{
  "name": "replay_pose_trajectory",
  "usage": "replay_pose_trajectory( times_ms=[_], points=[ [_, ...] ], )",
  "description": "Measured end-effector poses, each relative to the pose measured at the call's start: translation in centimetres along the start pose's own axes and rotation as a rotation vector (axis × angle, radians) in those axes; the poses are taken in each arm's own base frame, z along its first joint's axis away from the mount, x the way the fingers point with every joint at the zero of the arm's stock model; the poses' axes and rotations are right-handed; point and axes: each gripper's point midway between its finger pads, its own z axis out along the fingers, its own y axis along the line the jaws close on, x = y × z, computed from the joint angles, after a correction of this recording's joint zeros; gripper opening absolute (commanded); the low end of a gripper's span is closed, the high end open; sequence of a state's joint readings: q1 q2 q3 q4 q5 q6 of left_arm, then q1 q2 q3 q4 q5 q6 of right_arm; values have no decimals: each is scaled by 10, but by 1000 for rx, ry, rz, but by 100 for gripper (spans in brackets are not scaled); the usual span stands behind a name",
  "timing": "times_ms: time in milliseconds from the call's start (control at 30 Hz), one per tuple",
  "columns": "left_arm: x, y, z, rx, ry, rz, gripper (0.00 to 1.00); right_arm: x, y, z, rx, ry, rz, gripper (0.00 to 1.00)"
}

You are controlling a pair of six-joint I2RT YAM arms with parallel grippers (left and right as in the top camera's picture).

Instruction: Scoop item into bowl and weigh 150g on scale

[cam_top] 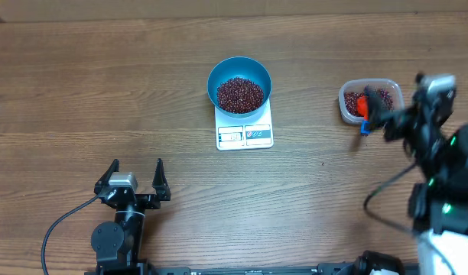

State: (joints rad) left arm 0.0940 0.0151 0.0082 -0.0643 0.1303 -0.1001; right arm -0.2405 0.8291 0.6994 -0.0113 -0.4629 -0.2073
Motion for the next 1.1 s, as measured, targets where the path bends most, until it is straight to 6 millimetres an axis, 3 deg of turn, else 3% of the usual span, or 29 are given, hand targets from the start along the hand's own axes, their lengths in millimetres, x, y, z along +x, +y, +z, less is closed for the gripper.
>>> replay_pose_trajectory(
  times_ms=[200, 333, 433, 600, 767, 900, 1033, 1100],
  points=[
    [0, 0, 0, 0, 0, 0, 99, 30, 39, -33, -43, -221, -56, 100],
    [0, 0, 0, -1, 1, 0, 100, 68, 54, -46, -48, -271, -11, 100],
    [0, 0, 0, 0, 0, 0, 100, 103, 61, -47, -54, -205, 59, 100],
    [0, 0, 0, 0, 0, 0, 100, 104, 67, -50, -60, -196, 91, 100],
    [0, 0, 0, -1, 0, 0, 100, 136, 69, -49, -56, -67, 151, 100],
    [0, 0, 0, 0, 0, 0, 100, 150, 72, -53, -57, -15, 172, 100],
    [0, 0, 0, -1, 0, 0, 100, 154, 75, -60, -54, -3, 177, 100],
    [0, 0, 0, -1, 0, 0, 100, 145, 75, -63, -54, -43, 161, 100]
  ],
)
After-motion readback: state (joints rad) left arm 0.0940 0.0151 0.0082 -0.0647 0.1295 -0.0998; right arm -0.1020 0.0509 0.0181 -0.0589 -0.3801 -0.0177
